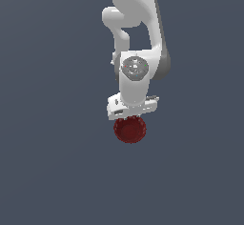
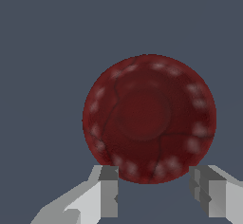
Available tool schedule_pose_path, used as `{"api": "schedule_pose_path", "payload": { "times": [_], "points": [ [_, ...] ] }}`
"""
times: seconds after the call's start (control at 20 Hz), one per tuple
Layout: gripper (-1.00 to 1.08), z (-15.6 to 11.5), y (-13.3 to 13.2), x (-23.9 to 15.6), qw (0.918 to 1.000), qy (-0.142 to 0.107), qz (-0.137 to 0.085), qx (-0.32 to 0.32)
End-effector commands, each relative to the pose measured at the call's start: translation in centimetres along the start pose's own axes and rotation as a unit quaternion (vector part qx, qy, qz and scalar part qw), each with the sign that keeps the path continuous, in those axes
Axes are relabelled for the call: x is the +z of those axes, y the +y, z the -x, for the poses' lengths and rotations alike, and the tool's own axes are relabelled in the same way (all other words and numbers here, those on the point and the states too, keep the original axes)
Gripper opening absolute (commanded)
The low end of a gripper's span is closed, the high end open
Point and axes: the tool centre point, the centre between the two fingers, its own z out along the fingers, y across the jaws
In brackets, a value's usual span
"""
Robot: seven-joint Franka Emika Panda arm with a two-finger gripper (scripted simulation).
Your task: Pick up the object and move it to a goal position.
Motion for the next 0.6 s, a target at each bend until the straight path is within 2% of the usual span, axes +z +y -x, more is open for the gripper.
{"api": "schedule_pose_path", "payload": {
  "times": [0.0, 0.25, 0.55],
  "points": [
    [0.28, -0.7, 0.0, 0.3, 0.9996, -0.005, -0.007, -0.026],
    [0.28, -2.4, 0.1, 0.9, 0.9959, -0.015, -0.027, -0.085],
    [0.28, -4.1, 0.2, 1.7, 0.9861, -0.023, -0.054, -0.155]
  ]
}}
